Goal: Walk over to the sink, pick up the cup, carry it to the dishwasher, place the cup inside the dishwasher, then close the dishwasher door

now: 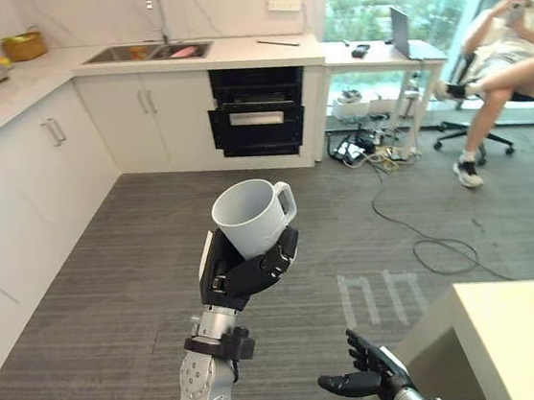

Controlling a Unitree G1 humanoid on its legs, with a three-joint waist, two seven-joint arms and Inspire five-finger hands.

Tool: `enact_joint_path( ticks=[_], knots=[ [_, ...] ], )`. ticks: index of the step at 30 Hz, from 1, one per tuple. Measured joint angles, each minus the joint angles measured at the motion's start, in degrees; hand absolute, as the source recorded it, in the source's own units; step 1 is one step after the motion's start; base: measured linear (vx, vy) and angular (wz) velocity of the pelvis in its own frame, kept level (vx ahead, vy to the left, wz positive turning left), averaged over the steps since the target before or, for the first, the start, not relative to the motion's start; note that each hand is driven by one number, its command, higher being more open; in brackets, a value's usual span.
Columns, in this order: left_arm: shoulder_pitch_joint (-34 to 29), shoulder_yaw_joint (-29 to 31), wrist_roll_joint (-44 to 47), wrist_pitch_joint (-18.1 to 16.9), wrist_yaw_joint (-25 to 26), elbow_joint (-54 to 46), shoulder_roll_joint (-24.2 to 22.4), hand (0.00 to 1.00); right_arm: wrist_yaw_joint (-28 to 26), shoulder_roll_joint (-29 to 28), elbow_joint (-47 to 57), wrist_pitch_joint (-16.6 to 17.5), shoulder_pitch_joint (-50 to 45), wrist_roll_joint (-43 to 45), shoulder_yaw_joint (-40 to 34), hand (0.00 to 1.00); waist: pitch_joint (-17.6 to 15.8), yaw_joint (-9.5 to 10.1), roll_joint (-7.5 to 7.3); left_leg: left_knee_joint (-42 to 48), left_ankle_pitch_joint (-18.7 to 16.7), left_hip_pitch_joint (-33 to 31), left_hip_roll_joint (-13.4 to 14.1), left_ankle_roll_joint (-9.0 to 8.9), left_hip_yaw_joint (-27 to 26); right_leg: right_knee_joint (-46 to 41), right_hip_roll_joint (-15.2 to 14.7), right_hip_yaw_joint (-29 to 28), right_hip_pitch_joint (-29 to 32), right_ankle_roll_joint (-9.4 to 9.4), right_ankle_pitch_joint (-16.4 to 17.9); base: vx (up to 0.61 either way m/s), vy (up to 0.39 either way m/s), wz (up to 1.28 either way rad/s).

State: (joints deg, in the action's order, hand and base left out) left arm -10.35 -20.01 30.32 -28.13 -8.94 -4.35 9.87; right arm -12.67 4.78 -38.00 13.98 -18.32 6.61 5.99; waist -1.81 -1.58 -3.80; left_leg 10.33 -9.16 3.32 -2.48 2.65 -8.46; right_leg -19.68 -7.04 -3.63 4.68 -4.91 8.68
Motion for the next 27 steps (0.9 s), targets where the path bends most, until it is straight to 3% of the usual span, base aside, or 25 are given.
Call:
enact_joint_path(
  ticks=[2,6,15,16,22,27],
  knots=[
    [-0.54,-0.61,-0.03,0.59,-0.74,0.05,-1.73,0.00,-0.01,0.08,0.47,0.05,-0.25,0.00,-0.01,1.00,0.85,0.43,1.86,2.03,-1.27,-0.27,4.20,-2.48,-5.02,2.30,1.28,2.40,-2.03,0.52,-0.02,0.24,-0.208,0.35],
    [-0.82,-0.50,0.00,0.63,-2.28,0.15,-2.94,0.00,0.00,1.16,0.14,0.04,2.00,0.00,-0.03,1.00,1.56,0.82,3.45,-1.14,-0.11,1.32,4.54,-3.23,-4.53,4.86,2.05,3.17,-3.65,0.69,0.01,0.19,-0.076,0.12],
    [-1.13,2.69,0.02,1.00,-2.29,4.57,-0.58,0.00,-0.68,1.89,-5.96,-0.46,6.18,0.15,-1.03,1.00,1.45,0.75,3.67,-4.49,0.60,4.37,4.48,-3.63,-4.20,10.92,2.41,3.72,-7.94,1.28,-1.89,0.10,0.009,0.02],
    [-3.67,3.92,-0.02,1.01,-0.02,4.58,1.18,0.00,-2.63,3.27,-8.72,-0.87,6.86,0.16,-1.19,1.00,-2.15,0.19,5.12,-12.74,8.47,5.81,4.56,-3.64,-2.37,15.83,3.83,4.54,-8.56,1.95,-7.10,0.00,0.000,0.00],
    [-3.68,4.12,-0.02,1.01,-0.02,4.58,1.12,0.00,-2.63,3.18,-8.62,-0.87,6.72,0.16,-1.20,1.00,-2.14,0.26,5.07,-12.84,8.39,5.84,4.88,-3.75,-3.32,17.26,4.18,3.68,-8.45,2.12,-7.84,0.00,-0.003,-0.07],
    [-3.83,5.96,-0.67,1.11,0.00,4.87,-0.19,0.00,-0.94,2.98,-5.74,-0.91,3.59,0.68,-1.77,1.00,-2.05,-1.08,5.03,-13.06,8.34,5.39,5.33,-4.03,-2.98,21.78,4.16,5.47,-10.22,2.40,-9.58,0.00,-0.030,0.06]
  ],
)
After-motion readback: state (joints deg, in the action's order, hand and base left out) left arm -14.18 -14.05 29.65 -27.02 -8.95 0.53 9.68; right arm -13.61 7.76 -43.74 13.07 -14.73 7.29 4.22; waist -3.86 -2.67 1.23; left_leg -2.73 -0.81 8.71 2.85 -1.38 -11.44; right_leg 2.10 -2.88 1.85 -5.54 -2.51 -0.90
